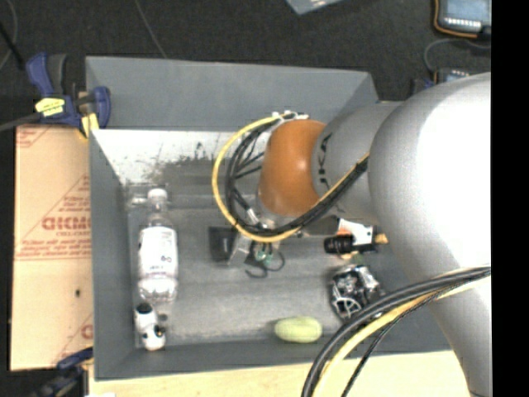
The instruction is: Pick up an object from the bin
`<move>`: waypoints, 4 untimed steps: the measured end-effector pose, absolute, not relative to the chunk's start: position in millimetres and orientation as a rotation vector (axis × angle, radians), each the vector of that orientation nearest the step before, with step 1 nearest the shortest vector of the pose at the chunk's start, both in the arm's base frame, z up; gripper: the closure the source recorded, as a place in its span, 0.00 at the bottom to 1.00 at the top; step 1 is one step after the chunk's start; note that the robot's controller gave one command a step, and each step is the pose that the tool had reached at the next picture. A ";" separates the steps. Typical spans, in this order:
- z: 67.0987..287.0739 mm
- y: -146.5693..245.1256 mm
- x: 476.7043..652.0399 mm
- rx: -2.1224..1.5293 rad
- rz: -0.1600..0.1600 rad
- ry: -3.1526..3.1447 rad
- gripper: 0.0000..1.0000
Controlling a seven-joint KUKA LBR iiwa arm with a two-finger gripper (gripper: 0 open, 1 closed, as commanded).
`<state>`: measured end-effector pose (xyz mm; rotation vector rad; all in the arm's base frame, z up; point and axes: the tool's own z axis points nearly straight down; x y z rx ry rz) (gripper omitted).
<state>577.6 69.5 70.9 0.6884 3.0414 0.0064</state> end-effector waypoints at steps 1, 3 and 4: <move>70.9 69.5 577.6 0.688 0.006 3.041 1.00; 202.9 31.1 568.6 0.596 0.005 3.058 1.00; 202.9 31.1 568.6 0.595 0.004 3.058 1.00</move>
Offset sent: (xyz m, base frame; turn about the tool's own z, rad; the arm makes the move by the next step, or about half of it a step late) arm 0.0066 -0.0254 0.1468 0.0042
